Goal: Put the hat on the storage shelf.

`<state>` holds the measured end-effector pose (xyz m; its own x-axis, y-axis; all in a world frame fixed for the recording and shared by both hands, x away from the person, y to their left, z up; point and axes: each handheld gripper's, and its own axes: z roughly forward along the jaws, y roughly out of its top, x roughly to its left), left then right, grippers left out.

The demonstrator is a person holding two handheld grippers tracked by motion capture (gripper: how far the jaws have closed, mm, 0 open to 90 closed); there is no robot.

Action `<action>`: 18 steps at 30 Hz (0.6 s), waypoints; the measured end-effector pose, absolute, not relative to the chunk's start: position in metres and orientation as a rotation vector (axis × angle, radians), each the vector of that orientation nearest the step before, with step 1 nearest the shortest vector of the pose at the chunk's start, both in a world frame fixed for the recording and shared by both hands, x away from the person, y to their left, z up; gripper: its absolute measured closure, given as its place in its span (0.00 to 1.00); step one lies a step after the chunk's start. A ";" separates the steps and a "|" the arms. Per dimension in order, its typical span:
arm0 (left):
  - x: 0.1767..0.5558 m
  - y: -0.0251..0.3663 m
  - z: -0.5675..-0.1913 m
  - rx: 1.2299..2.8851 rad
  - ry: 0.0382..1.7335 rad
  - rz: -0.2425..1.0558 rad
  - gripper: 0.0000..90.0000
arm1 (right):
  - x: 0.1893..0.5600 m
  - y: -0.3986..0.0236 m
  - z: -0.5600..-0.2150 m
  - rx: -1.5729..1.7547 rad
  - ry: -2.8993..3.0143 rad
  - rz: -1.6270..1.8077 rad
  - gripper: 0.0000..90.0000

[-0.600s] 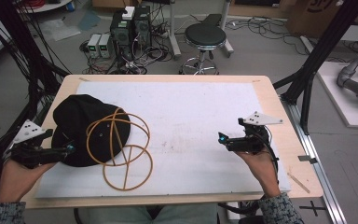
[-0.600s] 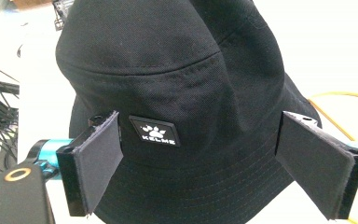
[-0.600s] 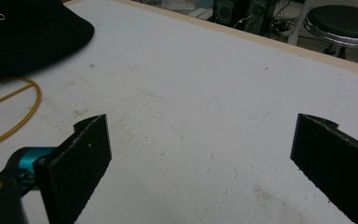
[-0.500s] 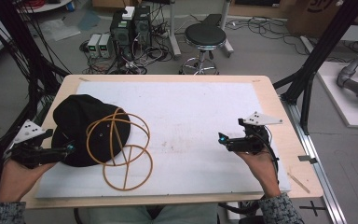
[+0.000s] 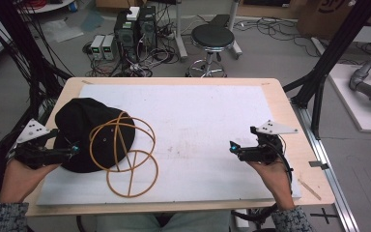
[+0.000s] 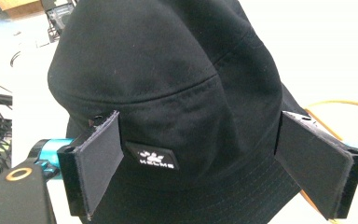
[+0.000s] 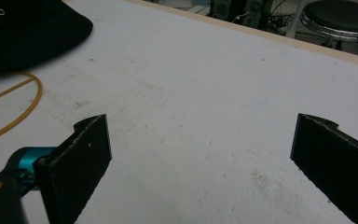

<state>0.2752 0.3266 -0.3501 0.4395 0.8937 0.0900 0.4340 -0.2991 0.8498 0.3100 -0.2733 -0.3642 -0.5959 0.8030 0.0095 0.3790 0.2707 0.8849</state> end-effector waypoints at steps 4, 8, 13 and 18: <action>0.277 0.328 -0.347 1.895 1.120 0.743 0.18 | 0.307 -0.273 -0.364 1.072 2.100 1.278 0.05; 0.277 0.331 -0.341 1.884 1.111 0.758 0.18 | 0.305 -0.274 -0.364 1.072 2.106 1.271 0.05; 0.280 0.338 -0.334 1.852 1.112 0.771 0.19 | 0.301 -0.276 -0.362 1.073 2.096 1.276 0.05; 0.289 0.339 -0.326 1.811 1.105 0.767 0.19 | 0.299 -0.278 -0.361 1.072 2.090 1.275 0.05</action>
